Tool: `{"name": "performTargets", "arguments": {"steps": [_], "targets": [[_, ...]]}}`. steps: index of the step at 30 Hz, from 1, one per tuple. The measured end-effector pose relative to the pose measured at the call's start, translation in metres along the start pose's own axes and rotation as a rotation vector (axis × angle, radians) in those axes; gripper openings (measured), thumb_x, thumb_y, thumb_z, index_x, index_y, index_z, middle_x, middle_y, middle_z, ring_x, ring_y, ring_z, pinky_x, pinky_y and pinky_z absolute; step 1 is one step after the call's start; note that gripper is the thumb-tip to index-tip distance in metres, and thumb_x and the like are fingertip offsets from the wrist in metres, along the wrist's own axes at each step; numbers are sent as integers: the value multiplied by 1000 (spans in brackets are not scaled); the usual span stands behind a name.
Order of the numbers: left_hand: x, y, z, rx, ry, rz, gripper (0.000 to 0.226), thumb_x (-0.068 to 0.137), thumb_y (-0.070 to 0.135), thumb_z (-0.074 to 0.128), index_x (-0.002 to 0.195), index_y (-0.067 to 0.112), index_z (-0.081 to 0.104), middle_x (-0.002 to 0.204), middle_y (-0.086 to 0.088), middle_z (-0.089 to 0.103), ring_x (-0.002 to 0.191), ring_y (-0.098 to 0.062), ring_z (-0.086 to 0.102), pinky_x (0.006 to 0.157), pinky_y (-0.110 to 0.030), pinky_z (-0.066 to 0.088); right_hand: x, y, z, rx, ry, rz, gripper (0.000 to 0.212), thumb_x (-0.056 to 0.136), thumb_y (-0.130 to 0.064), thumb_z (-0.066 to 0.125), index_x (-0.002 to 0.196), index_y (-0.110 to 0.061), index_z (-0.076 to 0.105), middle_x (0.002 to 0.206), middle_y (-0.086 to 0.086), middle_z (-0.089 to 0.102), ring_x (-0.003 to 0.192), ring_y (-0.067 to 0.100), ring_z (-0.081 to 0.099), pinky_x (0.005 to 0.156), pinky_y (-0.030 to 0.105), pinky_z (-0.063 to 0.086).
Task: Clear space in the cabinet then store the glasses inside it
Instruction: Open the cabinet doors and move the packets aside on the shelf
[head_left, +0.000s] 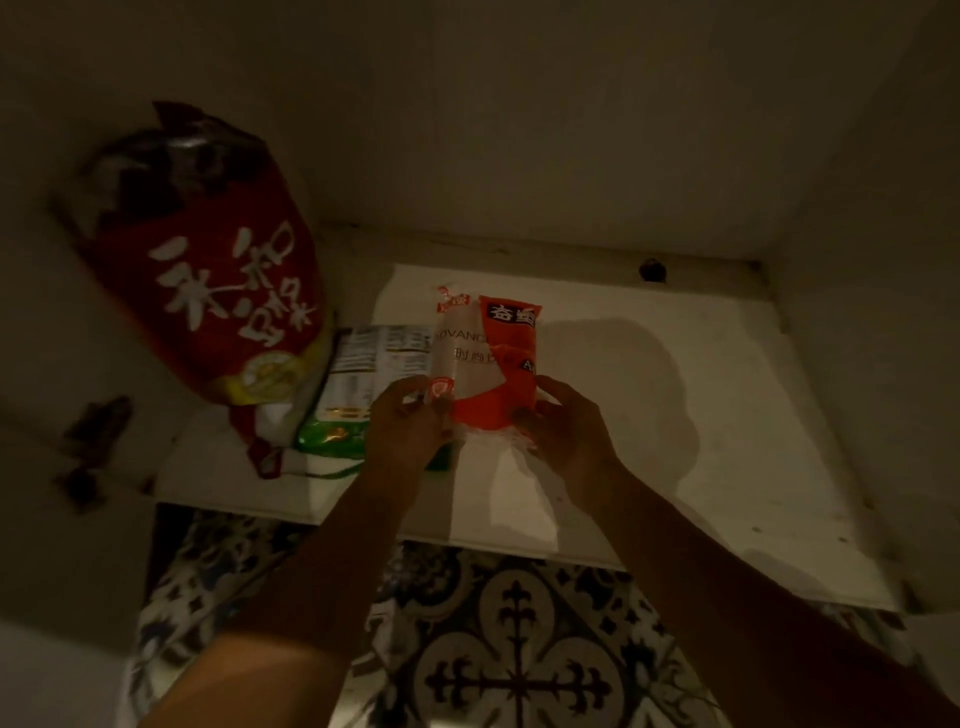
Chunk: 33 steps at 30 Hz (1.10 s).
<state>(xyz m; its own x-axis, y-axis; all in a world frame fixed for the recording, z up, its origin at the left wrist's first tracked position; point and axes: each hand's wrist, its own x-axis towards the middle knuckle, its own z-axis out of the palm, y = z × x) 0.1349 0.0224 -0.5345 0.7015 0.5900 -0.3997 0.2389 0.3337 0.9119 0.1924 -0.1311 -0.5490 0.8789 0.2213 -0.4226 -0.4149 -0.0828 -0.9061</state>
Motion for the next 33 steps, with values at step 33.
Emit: {"name": "performTargets", "arguments": {"steps": [33], "targets": [[66,1,-114,464,153,109,31,99,25,61,126,12,67,120,-10,71,112,-29,65,98,-47,54,24,18,142,-412,-147,-198,57,95,-33,69,146,-25,46,138,6,62,124,30,60,105,52,50]]}}
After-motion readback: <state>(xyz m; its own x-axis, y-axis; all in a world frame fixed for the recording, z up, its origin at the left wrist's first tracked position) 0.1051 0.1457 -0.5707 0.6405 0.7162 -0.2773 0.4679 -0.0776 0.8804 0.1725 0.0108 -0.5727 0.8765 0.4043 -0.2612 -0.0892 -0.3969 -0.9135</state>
